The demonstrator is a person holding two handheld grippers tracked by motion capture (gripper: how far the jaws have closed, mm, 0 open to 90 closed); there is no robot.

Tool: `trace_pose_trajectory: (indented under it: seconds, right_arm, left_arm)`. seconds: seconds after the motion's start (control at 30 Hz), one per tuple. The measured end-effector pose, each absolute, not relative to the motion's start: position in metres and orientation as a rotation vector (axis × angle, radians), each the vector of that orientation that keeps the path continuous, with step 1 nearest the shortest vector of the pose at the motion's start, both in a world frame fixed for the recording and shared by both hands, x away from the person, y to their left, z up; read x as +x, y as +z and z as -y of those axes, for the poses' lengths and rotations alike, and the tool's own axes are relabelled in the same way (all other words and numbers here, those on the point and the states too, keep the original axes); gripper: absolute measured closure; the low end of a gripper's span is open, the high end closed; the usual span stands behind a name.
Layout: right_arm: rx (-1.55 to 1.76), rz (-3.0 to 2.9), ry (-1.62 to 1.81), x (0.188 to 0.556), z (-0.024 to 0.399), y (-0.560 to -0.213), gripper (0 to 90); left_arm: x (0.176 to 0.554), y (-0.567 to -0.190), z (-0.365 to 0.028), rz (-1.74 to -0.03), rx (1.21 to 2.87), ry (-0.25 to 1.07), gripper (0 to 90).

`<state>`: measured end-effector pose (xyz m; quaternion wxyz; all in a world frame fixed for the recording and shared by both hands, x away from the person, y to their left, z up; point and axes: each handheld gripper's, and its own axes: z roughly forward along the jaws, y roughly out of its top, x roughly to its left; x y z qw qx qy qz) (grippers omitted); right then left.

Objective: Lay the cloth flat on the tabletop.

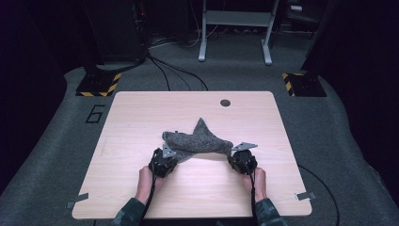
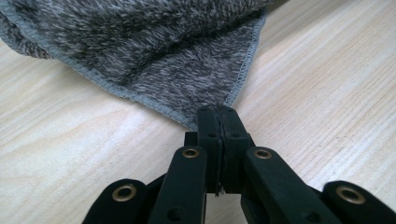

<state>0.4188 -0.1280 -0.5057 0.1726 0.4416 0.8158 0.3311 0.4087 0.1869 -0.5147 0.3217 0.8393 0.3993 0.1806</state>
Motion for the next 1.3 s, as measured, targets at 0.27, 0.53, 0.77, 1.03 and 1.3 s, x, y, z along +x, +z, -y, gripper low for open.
trace_pose_trajectory:
  seconds: [0.27, 0.53, 0.77, 1.03, 1.3]
  right_arm:
    - [1.265, -2.280, 0.994, 0.414, 0.138, -0.496, 87.9]
    - [1.239, -2.289, 1.026, 0.413, 0.147, -0.484, 88.4]
    - [1.191, -2.258, 1.015, 0.467, 0.142, -0.443, 88.9]
    - [1.146, -2.097, 1.067, 0.554, 0.136, -0.328, 89.1]
    - [1.063, -2.057, 1.168, 0.527, 0.138, -0.292, 88.9]
  left_arm:
    - [0.409, -0.509, -0.199, -1.052, 2.163, 0.487, 90.0]
    - [0.411, -0.503, -0.209, -1.047, 2.134, 0.496, 90.0]
    - [0.466, -0.460, -0.214, -1.052, 2.110, 0.594, 90.0]
    - [0.540, -0.341, -0.220, -1.098, 1.934, 0.800, 90.0]
    - [0.515, -0.312, -0.226, -0.978, 1.936, 0.840, 90.0]
